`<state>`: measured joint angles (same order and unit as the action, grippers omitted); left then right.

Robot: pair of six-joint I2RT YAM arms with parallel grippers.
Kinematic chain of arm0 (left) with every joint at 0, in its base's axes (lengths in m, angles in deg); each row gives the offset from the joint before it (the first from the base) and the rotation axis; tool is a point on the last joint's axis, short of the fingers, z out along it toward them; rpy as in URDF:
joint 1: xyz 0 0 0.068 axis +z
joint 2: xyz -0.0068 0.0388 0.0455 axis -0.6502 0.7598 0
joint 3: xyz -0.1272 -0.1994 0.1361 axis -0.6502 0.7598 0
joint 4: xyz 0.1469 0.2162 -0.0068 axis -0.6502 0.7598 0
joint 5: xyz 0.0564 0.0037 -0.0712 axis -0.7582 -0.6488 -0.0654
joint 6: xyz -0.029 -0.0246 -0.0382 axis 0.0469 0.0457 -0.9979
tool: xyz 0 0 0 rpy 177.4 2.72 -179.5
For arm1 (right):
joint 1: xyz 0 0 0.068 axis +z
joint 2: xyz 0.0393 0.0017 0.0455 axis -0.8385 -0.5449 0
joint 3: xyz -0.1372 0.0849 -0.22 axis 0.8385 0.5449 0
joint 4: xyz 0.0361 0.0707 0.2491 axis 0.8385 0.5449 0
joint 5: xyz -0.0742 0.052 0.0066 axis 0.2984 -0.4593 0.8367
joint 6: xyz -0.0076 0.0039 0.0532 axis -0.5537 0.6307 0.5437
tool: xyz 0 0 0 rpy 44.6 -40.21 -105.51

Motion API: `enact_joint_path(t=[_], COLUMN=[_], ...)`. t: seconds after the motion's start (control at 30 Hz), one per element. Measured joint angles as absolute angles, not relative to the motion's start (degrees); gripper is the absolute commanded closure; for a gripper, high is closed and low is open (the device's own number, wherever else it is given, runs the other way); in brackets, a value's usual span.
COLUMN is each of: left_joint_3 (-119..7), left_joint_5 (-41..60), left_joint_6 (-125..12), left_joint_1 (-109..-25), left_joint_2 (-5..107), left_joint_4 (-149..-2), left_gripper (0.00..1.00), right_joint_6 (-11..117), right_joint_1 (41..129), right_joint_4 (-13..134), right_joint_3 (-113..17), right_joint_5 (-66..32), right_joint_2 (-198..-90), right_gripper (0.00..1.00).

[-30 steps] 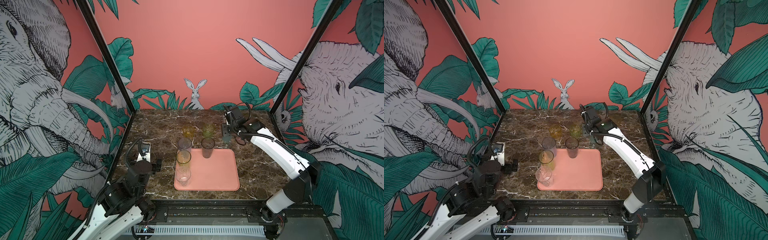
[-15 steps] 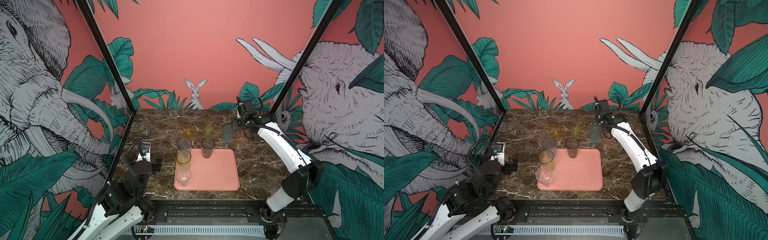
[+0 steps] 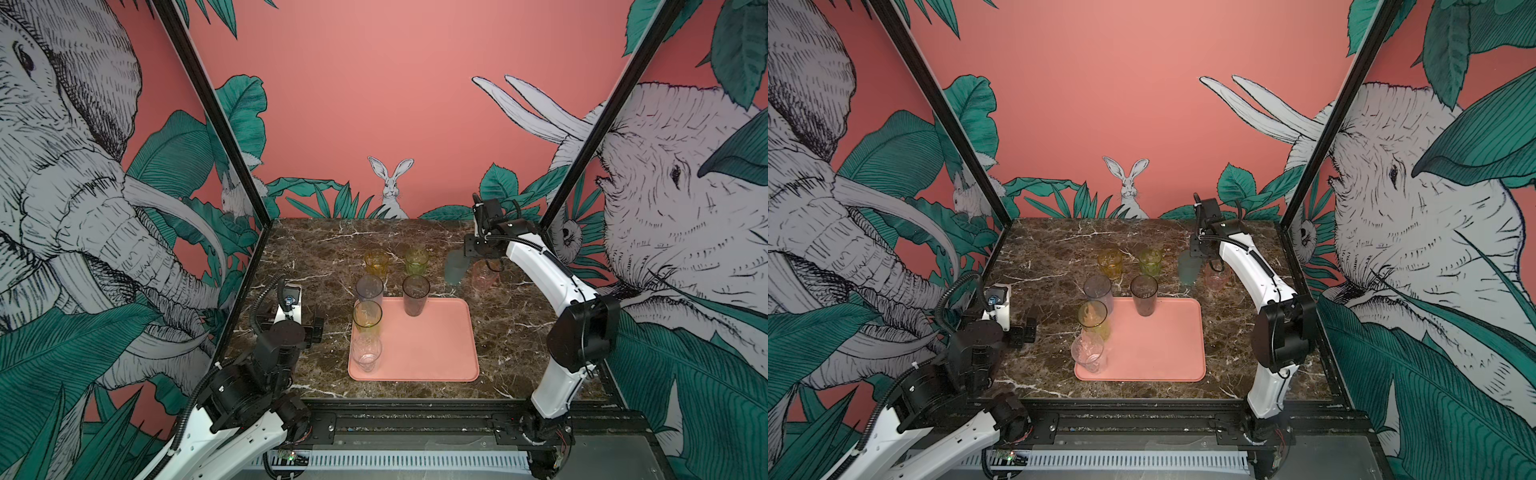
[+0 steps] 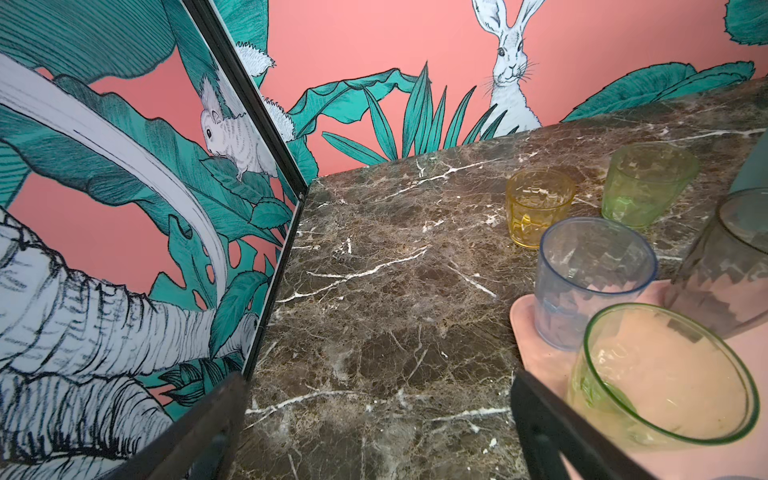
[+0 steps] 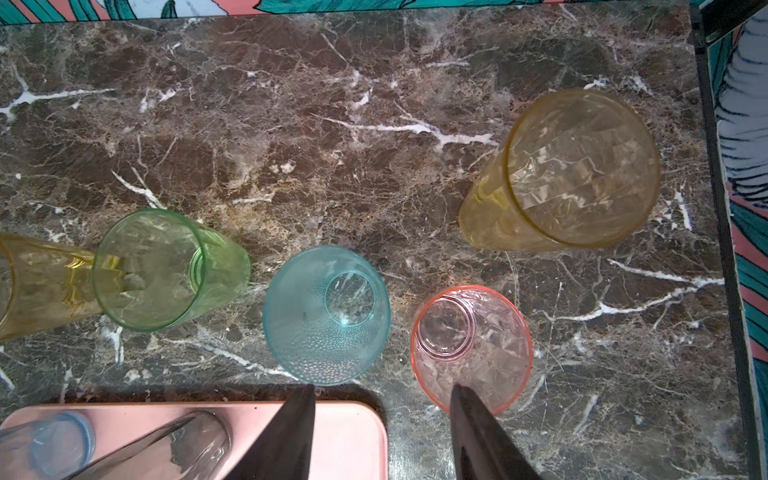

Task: Place the glasses into the tray
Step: 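Position the open right gripper above the teal frosted cup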

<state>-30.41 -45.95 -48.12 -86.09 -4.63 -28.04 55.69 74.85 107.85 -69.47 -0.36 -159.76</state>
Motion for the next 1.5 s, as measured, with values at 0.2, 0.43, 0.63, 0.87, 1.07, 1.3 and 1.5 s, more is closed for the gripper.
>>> enact_joint_path(t=[0.2,0.43,0.63,0.87,1.07,1.3,1.5], left_joint_3=[-30.4,-30.4,-30.4,-30.4,-30.4,-30.4,-30.4], left_joint_5=[-46.0,-46.0,-46.0,-46.0,-45.9,-45.9,-45.8], left_joint_6=[-48.2,-48.2,-48.2,-48.2,-48.2,-48.3,-48.4], left_joint_1=[-86.1,-86.1,-86.1,-86.1,-86.1,-86.1,-86.1], left_joint_2=[-4.3,-4.3,-4.3,-4.3,-4.3,-4.3,-4.3], left_joint_4=[-28.0,-28.0,-28.0,-28.0,-28.0,-28.0,-28.0], left_gripper=[0.01,0.01,0.01,0.01,0.01,0.01,0.01], right_joint_6=[56.0,56.2,56.5,56.5,56.5,56.5,56.4], right_joint_1=[73.8,73.1,72.6,72.4,72.3,72.1,72.0], right_joint_4=[107.0,106.7,106.6,106.7,106.8,106.9,107.0], right_joint_3=[-69.9,-70.6,-71.9,-72.7,-73.1,-73.1,-73.3], right_joint_5=[-0.6,-1.0,-1.8,-2.8,-3.2,-3.6,-4.4], right_joint_2=[-161.6,-164.1,-166.1,-168.6,-170.7,-171.4,-172.5], right_gripper=[0.44,0.44,0.5,0.5,0.52,0.57,0.61])
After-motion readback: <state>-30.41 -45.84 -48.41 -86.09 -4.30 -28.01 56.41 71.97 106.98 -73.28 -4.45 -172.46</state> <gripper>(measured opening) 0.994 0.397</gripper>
